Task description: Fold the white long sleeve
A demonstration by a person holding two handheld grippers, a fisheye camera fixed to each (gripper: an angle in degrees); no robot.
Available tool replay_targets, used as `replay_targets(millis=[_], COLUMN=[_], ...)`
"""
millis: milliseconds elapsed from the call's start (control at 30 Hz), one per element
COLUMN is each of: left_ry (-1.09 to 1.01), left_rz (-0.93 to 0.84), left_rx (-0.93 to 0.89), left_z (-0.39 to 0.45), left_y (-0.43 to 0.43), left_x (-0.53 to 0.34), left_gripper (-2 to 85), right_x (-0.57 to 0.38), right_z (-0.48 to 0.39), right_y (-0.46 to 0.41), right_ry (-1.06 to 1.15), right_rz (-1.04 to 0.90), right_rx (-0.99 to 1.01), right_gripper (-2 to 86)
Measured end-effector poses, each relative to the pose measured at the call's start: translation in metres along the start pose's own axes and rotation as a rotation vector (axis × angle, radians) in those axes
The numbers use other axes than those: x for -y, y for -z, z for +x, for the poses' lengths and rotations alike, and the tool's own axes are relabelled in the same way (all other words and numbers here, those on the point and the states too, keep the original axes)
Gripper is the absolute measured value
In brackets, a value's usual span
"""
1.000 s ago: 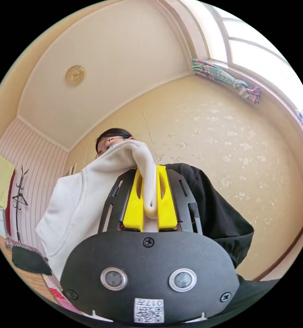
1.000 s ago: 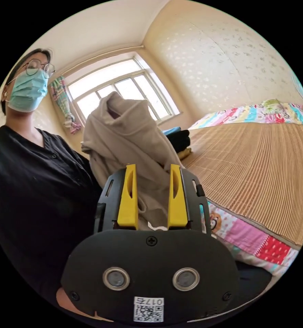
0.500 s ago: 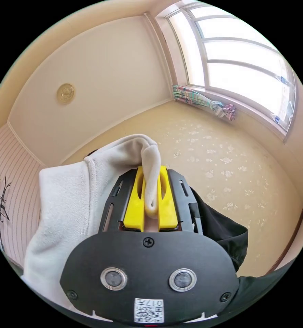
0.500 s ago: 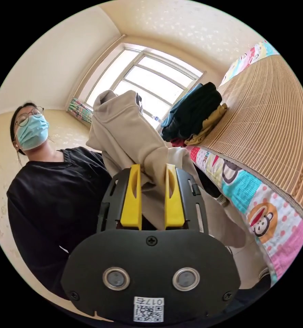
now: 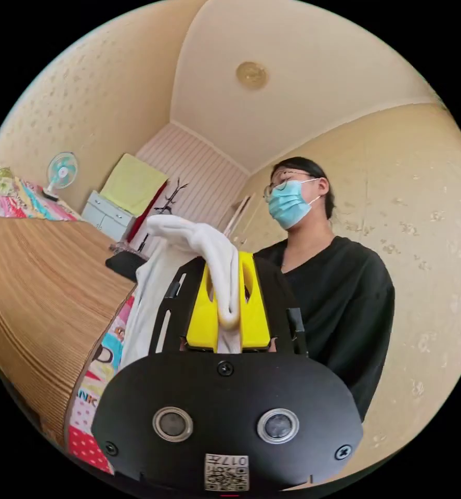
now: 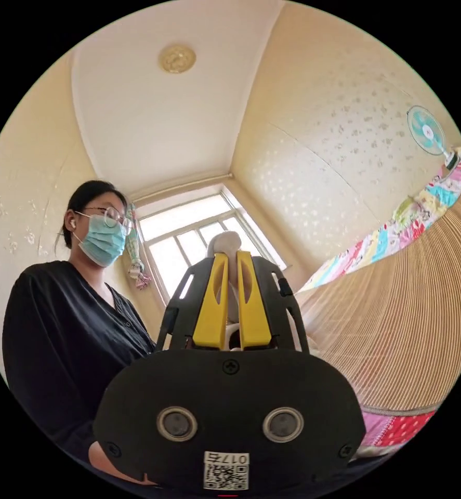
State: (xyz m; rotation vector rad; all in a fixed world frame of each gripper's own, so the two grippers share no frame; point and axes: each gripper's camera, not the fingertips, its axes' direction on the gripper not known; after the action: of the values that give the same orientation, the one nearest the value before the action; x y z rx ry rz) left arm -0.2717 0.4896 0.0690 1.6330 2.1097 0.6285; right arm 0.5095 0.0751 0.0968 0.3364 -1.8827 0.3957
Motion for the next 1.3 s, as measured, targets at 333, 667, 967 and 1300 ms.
replay_targets(millis=[333,667,967,1300], left_ry=[0.469,-0.218,-0.017,0.561], left_rz=[-0.036,0.087,-0.11,-0.042], left_rx=[-0.013,0.053,0.741,0.958], left_z=[-0.216,-0.08,-0.274,-0.702], left_y=[-0.177,-0.243,-0.349,-0.322], left_x=[-0.091,0.046,0.321,0.176], left_gripper=[6.2,4.0,4.1,8.0], right_x=[0.021,0.073,0.225,0.141], right_z=[-0.039,-0.144,-0.123,0.179], right_y=[-0.067,-0.078,-0.223,-0.321], right_ry=[0.066,0.303,0.295,-0.163], right_rz=[-0.05,0.083,-0.189,-0.718], right_rx=[0.079,0.055,-0.969,-1.119], right_gripper=[3.3,3.5,4.9,8.7])
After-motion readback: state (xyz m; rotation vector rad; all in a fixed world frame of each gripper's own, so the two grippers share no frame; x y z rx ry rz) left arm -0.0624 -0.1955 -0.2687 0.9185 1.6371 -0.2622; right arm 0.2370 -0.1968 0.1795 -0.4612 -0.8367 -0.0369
